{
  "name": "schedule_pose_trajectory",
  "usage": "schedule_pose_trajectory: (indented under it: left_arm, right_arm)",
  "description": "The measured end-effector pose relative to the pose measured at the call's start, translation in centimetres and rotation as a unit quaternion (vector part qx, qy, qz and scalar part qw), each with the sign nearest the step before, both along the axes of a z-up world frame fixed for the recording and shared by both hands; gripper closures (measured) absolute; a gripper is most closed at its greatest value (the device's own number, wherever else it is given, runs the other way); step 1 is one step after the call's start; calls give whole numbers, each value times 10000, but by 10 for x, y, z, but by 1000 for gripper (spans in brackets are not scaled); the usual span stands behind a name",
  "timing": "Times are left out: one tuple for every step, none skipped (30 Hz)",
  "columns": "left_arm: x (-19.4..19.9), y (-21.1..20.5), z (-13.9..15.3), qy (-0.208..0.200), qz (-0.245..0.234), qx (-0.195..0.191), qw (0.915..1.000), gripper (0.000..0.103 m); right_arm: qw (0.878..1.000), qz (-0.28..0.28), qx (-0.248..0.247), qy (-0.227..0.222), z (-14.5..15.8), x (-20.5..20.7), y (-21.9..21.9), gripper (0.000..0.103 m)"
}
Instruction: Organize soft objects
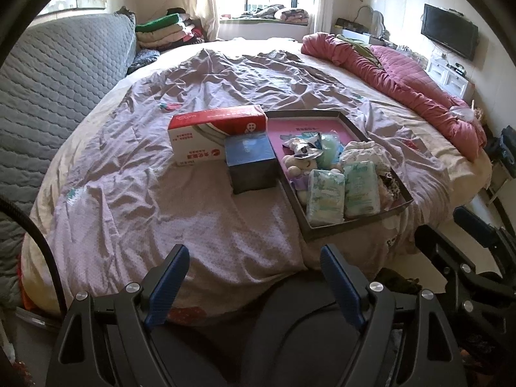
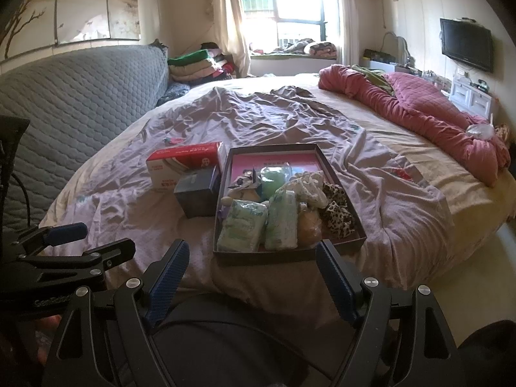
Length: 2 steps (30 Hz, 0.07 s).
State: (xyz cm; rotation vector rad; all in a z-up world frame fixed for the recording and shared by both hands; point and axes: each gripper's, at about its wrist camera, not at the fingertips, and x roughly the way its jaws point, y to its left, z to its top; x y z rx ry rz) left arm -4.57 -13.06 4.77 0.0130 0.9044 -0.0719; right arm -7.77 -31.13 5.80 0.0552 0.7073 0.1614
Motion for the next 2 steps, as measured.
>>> schedule_pose_trajectory:
  left_arm:
    - [0,0,0,-43,15,18,10000,21]
    - [0,0,-1,-69,16,26,10000,21]
  right_arm:
    - [10000,0,-12,14,0,0,0,21]
    - [10000,4,-9,6,1,0,-1,21]
